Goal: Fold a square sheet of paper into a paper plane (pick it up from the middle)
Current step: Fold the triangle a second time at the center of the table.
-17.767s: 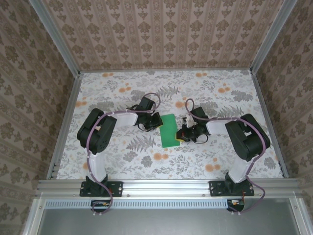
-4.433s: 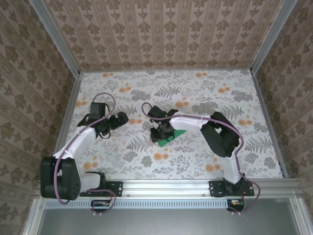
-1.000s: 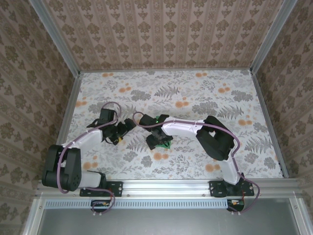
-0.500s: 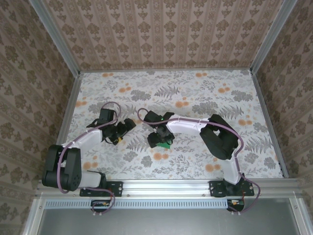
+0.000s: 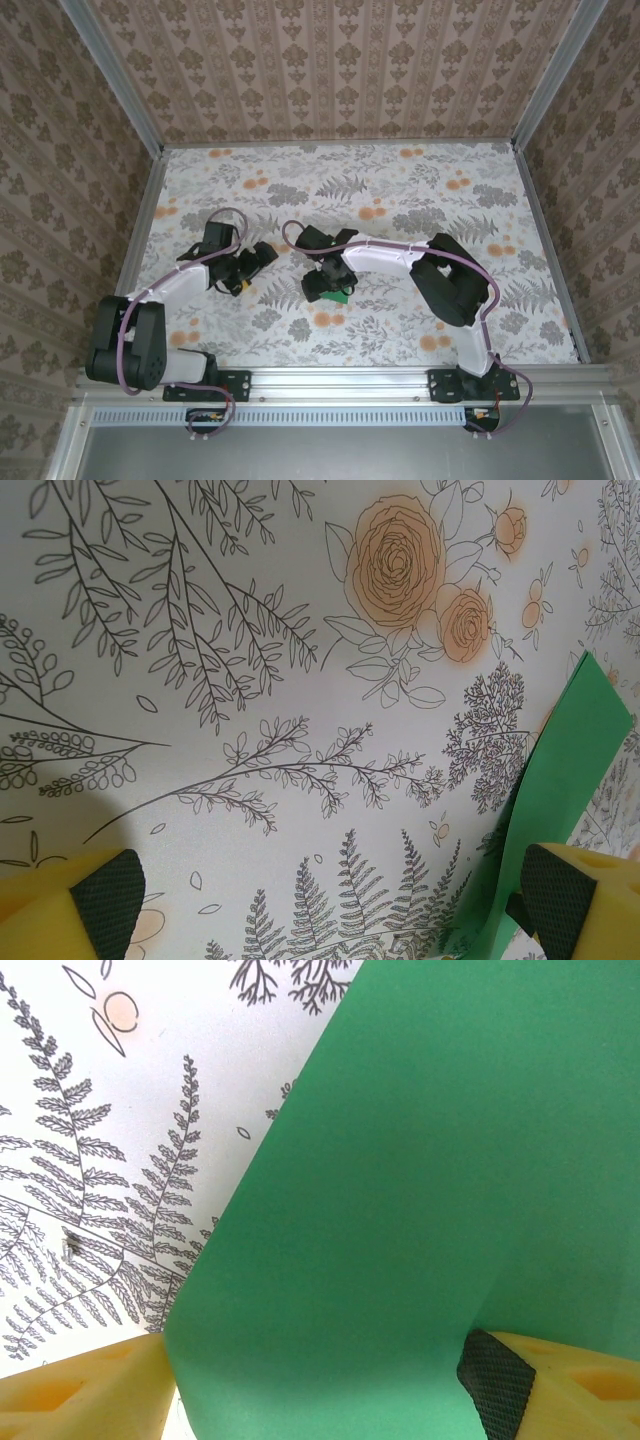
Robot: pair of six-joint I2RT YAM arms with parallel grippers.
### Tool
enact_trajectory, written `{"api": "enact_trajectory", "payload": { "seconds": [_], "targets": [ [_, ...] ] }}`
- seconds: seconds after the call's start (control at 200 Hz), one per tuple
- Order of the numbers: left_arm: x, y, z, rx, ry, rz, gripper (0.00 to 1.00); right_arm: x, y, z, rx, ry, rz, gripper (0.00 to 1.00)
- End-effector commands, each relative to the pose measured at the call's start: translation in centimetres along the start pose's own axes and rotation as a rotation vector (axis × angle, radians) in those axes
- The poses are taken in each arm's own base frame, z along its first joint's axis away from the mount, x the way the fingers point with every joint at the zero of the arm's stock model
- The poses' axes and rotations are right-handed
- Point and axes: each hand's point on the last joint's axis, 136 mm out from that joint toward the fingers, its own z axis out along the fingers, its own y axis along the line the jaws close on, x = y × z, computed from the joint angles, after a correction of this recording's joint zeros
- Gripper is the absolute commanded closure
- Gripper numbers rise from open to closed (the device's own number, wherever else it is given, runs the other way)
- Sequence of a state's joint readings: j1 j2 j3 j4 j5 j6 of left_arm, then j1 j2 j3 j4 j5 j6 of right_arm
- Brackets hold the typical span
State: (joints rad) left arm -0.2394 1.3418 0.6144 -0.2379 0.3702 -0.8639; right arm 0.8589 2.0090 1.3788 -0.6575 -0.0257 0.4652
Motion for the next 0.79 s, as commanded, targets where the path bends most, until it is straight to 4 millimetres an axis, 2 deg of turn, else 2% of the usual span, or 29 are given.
{"api": "enact_trajectory", "payload": {
  "seconds": [0.0,0.79],
  "targets": [
    [0.38,0.50,0.17,-0.002,0.015,0.000,0.00,3.41,-2.24,2.47,0.055,0.136,0.001,0.20],
    [0.53,0.49,0.21,0.004,0.019,0.006,0.00,3.99,-2.92,3.03,0.063,0.166,0.036,0.16]
  ]
}}
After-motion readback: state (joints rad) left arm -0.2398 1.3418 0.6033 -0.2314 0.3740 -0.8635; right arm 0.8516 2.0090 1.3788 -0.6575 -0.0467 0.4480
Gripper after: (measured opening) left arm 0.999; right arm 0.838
